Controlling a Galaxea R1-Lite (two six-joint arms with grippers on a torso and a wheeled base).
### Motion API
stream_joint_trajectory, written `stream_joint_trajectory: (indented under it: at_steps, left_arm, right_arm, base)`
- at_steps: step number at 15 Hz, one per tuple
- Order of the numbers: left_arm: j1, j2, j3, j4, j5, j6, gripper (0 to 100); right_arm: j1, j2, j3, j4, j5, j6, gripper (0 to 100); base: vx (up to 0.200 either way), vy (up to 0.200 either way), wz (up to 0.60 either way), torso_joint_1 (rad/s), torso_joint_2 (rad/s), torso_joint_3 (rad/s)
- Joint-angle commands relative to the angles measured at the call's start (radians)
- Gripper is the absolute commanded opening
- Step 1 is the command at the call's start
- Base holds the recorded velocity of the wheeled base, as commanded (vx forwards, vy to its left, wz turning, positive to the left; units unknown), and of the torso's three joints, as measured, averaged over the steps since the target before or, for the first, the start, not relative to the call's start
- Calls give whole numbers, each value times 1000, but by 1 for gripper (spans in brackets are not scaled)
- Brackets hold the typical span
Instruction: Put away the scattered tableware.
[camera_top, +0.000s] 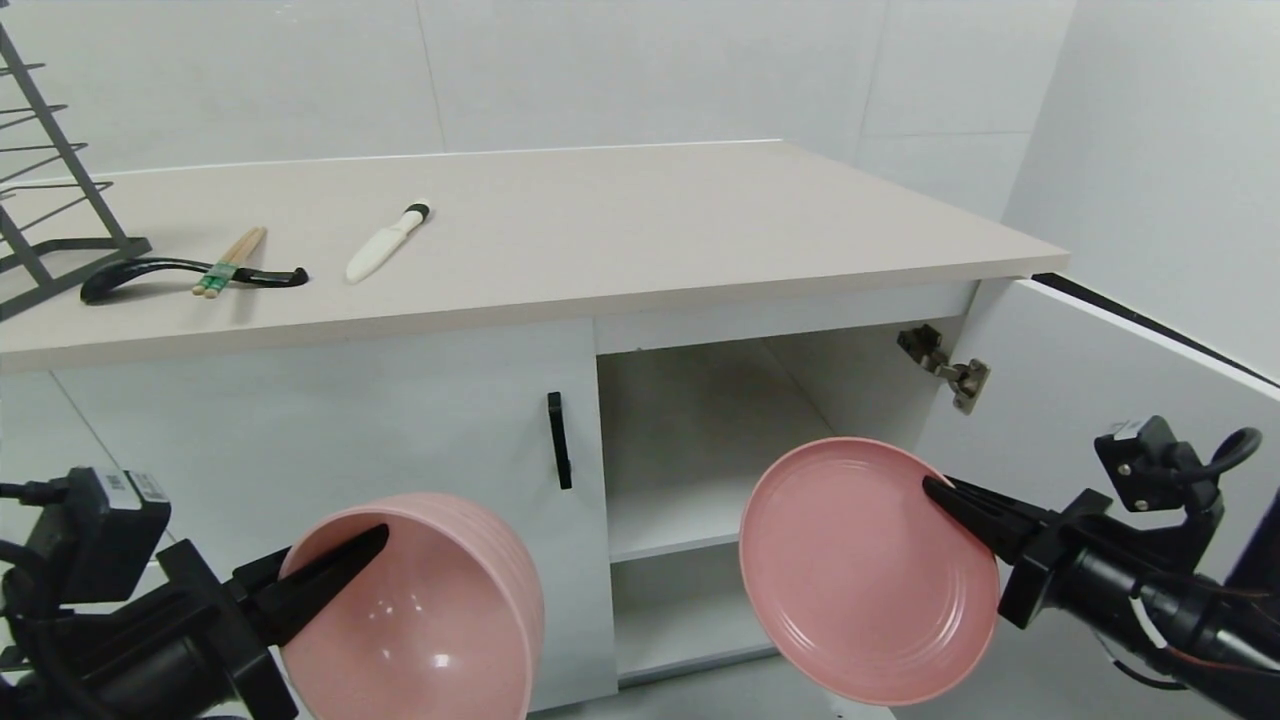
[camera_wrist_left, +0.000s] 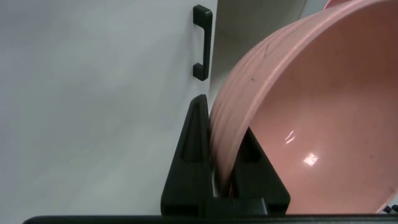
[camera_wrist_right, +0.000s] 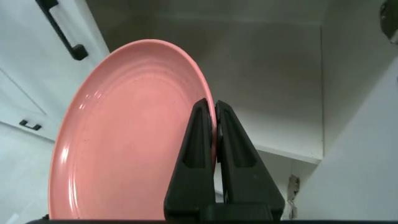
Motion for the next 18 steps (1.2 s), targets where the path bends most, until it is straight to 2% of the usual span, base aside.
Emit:
stream_joint_trajectory:
  at_steps: [1, 10, 14, 18]
  left_arm:
    - [0, 3, 0, 0, 0, 1, 0]
    - [0, 0, 0, -2, 0, 1, 0]
    - [0, -2, 0, 0, 0, 1, 0]
    - [0, -2, 0, 0, 0, 1, 0]
  right_arm:
    - [1, 29, 0, -1, -7, -12, 0]
    - [15, 25, 2, -1, -11, -12, 0]
    - [15, 25, 2, -1, -9, -12, 0]
    - [21, 29, 2, -1, -11, -12, 0]
  base:
    - [0, 0, 0, 0, 0, 0]
    - [0, 0, 0, 0, 0, 0]
    - [0, 0, 0, -244, 6, -123]
    - [0, 0, 0, -34, 2, -56]
